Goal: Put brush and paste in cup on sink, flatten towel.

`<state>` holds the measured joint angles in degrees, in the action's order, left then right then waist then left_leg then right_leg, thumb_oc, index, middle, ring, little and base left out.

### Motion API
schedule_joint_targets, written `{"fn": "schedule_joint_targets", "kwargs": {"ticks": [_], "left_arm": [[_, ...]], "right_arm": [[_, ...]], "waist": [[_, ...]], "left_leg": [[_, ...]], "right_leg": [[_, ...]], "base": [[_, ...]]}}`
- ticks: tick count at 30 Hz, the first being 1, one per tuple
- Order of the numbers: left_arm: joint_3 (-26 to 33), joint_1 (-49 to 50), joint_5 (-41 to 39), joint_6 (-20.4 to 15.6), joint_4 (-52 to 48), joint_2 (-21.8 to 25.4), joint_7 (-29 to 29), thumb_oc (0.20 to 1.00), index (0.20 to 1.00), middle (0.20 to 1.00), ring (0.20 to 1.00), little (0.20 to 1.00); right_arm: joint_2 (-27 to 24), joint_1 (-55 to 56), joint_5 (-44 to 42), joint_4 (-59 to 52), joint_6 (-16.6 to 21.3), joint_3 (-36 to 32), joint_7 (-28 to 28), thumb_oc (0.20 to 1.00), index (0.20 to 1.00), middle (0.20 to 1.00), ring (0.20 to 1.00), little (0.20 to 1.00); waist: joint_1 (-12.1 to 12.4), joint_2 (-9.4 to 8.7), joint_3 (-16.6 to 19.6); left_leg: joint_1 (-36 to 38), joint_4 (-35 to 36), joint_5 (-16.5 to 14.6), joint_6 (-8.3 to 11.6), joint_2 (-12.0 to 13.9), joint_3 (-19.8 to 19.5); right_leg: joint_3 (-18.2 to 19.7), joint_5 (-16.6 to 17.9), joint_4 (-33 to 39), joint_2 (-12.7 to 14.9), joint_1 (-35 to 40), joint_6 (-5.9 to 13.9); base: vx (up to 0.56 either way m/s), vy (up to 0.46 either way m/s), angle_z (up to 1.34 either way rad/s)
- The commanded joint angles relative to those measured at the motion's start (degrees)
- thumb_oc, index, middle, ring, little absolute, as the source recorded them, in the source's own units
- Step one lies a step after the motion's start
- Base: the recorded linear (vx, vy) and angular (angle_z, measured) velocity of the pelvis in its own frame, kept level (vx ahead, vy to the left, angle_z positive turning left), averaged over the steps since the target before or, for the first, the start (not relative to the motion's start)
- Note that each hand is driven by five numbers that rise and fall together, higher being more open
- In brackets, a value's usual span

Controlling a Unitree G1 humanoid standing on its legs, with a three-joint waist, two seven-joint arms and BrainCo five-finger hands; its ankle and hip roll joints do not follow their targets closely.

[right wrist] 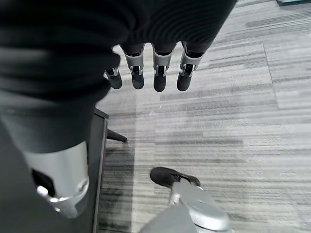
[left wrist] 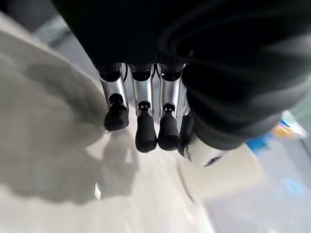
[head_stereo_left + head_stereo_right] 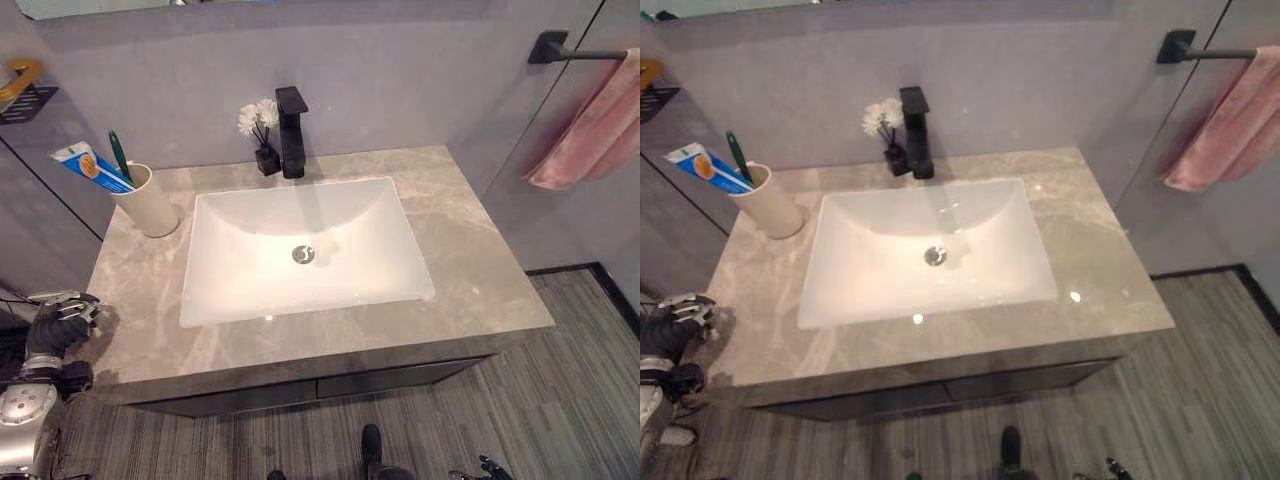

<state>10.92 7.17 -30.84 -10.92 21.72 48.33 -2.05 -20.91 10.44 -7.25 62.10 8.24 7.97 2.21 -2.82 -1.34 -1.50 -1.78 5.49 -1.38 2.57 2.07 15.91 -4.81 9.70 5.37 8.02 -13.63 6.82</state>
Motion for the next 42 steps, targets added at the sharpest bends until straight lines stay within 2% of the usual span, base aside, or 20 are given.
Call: {"fn": "schedule_joint_targets", "kwargs": {"ticks": [1,3,5,13,18,21,24,33,36,42], "left_arm": [[3.1,-9.0,2.0,-2.2,-1.4,3.5,-1.8,0.2,0.2,0.2,0.2,0.2],[1.4,-13.6,1.4,-2.5,2.0,5.3,-2.9,0.2,0.2,0.2,0.2,0.2],[-2.1,-21.2,0.4,-2.8,6.3,7.6,-4.7,0.2,0.2,0.2,0.2,0.2],[-10.2,-34.7,1.4,-2.0,12.1,9.8,-7.8,0.2,0.2,0.2,0.2,0.2],[-12.7,-38.5,1.4,-2.1,14.6,10.1,-8.4,0.2,0.2,0.2,0.2,0.2],[-12.4,-36.3,2.2,-2.5,10.5,8.8,-8.1,0.2,0.2,0.2,0.2,0.2],[-9.8,-29.6,2.9,-3.1,2.4,5.9,-7.0,0.2,0.2,0.2,0.2,0.2],[-5.1,-16.4,1.5,-4.4,-9.3,-1.2,-2.9,0.2,0.2,0.2,0.2,0.2],[-3.1,-10.8,-1.2,-5.6,-13.2,-4.7,-0.8,0.2,0.2,0.2,0.2,0.2],[0.3,-2.9,-5.2,-7.8,-21.5,-11.4,1.6,0.2,0.2,0.2,0.2,0.2]], "right_arm": [[-1.8,-2.8,0.7,-0.5,-0.2,0.3,-0.1,1.0,1.0,1.0,1.0,1.0],[-2.7,-3.8,0.1,-1.4,0.1,1.0,0.0,1.0,1.0,1.0,1.0,1.0],[-3.4,-5.4,-1.2,-3.8,0.5,2.4,0.5,1.0,1.0,1.0,1.0,1.0],[-3.1,-6.9,-4.0,-7.6,1.6,4.7,1.5,1.0,1.0,1.0,1.0,1.0],[-2.9,-7.3,-4.5,-8.2,2.0,5.7,1.7,1.0,1.0,1.0,1.0,1.0],[-2.6,-7.3,-4.2,-7.4,2.0,6.0,1.7,1.0,1.0,1.0,1.0,1.0],[-2.1,-6.5,-3.7,-6.5,1.8,5.3,1.6,1.0,1.0,1.0,1.0,1.0],[-1.5,-4.6,-1.3,-3.3,1.1,2.0,1.4,1.0,1.0,1.0,1.0,1.0],[-0.6,-3.8,-0.5,-1.7,0.7,0.6,1.2,1.0,1.0,1.0,1.0,1.0],[0.5,-1.9,0.3,-1.7,1.2,-1.7,1.0,1.0,1.0,1.0,1.0,1.0]], "waist": [[-2.4,1.83,-7.5],[-2.5,1.73,-9.4],[-3.0,0.76,-11.8],[-4.5,0.22,-13.4],[-4.9,-0.16,-13.3],[-4.7,-0.41,-12.9],[-4.3,-0.77,-11.9],[-3.0,-0.75,-8.9],[-2.3,-0.82,-6.7],[-2.0,-0.49,-3.8]], "left_leg": [[-1.1,-0.5,1.5,-0.39,0.9,-2.6],[-2.7,-0.5,2.4,-0.68,0.7,-2.0],[-6.8,-3.3,2.2,-0.91,0.8,-1.1],[-12.6,-4.1,3.1,-0.74,1.2,-1.6],[-13.2,-4.7,2.7,-0.76,1.6,-1.7],[-12.8,-5.5,2.0,-0.8,1.8,-1.7],[-11.6,-6.4,1.1,-0.86,1.8,-2.4],[-4.4,-2.9,0.8,-1.19,0.8,-4.0],[-0.9,-0.7,0.9,-1.57,0.1,-4.3],[2.1,-0.5,-0.3,-2.59,-1.4,-5.3]], "right_leg": [[1.9,-2.4,-0.4,0.6,7.1,3.42],[2.8,-2.0,-0.4,0.5,5.2,3.32],[4.4,-0.3,-0.4,0.5,2.5,3.43],[4.9,1.0,-0.4,0.0,-2.7,3.3],[5.5,0.6,-0.4,-0.5,-3.4,3.21],[5.7,0.0,-0.4,-0.7,-2.9,3.1],[5.1,-0.7,-0.4,-0.7,-0.8,2.77],[2.6,-2.0,-1.0,0.2,5.0,2.81],[1.6,-2.1,-1.3,0.8,7.7,3.13],[0.9,-2.3,-2.8,2.2,10.6,3.59]], "base": [[-0.1,0.052,-0.12],[-0.11,0.038,-0.13],[-0.12,-0.006,-0.2],[-0.01,-0.016,-0.12],[0.02,-0.026,-0.04],[0.02,-0.016,-0.01],[0.04,-0.035,-0.02],[0.05,0.015,0.09],[0.05,0.092,0.2],[0.01,0.104,0.14]]}}
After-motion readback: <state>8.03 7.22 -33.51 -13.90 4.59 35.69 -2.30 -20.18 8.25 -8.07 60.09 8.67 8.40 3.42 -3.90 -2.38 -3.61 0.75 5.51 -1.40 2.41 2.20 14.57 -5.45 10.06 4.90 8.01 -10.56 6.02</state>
